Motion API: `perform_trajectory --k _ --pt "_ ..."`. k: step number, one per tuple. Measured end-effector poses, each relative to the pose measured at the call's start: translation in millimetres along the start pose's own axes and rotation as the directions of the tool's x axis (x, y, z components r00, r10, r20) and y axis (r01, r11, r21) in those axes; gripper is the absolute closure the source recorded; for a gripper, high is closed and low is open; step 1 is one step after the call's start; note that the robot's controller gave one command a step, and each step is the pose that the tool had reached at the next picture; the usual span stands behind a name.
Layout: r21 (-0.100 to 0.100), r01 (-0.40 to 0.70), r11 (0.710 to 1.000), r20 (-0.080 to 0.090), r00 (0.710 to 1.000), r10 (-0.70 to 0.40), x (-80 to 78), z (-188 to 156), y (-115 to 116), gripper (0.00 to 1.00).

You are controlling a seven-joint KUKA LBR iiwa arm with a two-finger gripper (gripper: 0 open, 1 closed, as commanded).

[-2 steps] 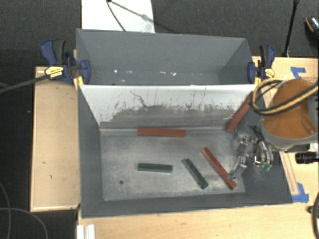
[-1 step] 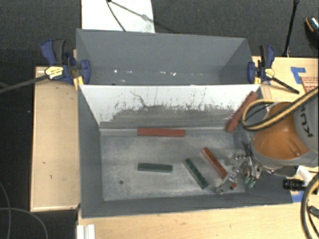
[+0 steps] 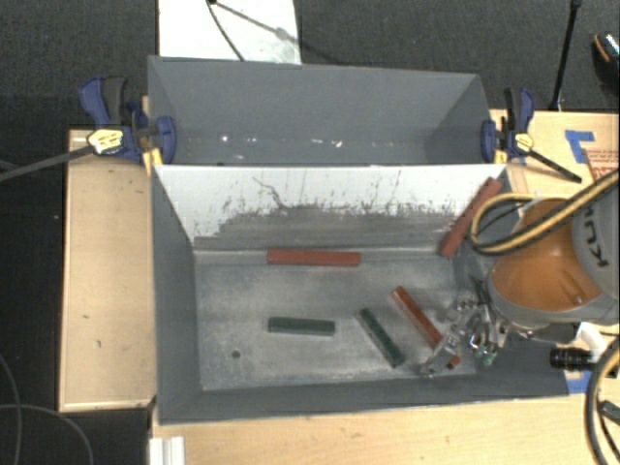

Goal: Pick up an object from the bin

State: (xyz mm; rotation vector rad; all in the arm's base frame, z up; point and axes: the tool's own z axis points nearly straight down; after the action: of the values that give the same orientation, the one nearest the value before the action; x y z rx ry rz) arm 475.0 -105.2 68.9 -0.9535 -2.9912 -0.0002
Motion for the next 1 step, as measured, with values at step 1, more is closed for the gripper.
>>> perform_trajectory --k 1 --pt "0.0 0.003 1.0 0.0 1.0 -0.003 0.0 -0.2 0.0 1.0"
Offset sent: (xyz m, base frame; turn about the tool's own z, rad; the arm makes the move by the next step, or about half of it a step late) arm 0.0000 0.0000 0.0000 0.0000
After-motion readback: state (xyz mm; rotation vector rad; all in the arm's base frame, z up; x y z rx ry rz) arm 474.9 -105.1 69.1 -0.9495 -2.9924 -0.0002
